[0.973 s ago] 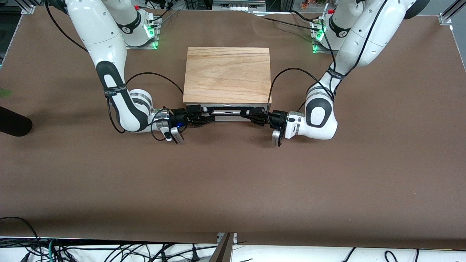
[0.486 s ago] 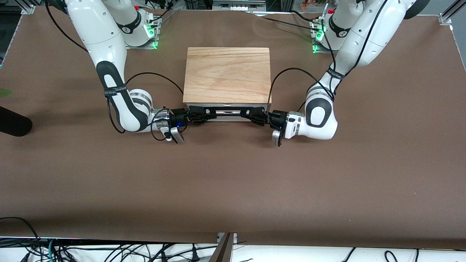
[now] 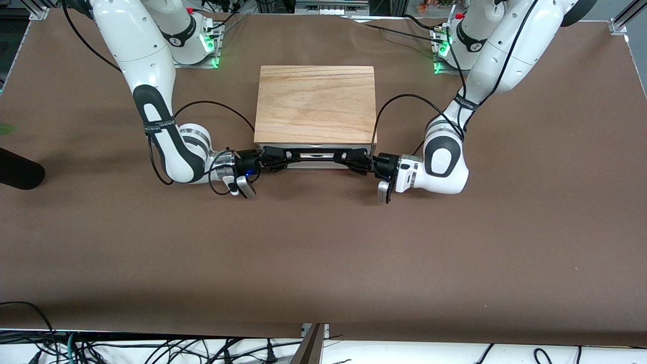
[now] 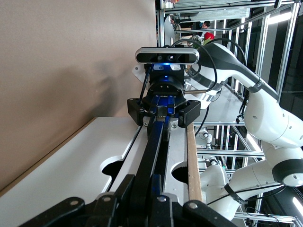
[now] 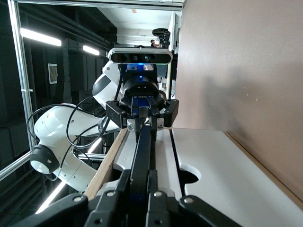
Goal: Pull top drawer with both arms simultaneously
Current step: 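Close both grippers on the ends of the black drawer handle, then pull the handle outward with both grippers, sliding the drawer open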
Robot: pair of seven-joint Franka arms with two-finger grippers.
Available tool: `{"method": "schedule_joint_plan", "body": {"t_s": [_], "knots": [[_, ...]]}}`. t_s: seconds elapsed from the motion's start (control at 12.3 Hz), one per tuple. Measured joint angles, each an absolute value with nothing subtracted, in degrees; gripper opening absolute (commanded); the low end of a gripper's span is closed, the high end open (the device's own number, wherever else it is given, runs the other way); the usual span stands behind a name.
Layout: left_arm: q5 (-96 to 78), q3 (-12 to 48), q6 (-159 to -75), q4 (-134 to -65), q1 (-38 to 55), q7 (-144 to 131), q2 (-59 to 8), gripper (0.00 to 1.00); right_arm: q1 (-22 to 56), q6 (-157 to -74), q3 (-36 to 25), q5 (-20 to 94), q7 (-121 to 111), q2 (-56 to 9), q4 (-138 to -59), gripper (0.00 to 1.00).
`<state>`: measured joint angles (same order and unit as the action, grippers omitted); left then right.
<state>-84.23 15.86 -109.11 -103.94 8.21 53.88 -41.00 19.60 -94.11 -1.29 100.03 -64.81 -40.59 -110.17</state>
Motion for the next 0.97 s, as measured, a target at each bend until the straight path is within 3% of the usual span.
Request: {"method": "schedule_joint_plan", "body": {"t_s": [0.49,0.97], "knots": [[-84.23,15.82,-109.46,-102.67,8.24,53.54,-41.57,0.0,19.57,-94.58,-1.56,99.91,-63.84,-40.79,-109.06,0.0],[-83.98,15.11,-109.42,-95.21,8.25,49.59,-45.62,0.0,18.51,-95.49,-1.68,99.44,-60.04,-44.38,-101.39,0.0]]}}
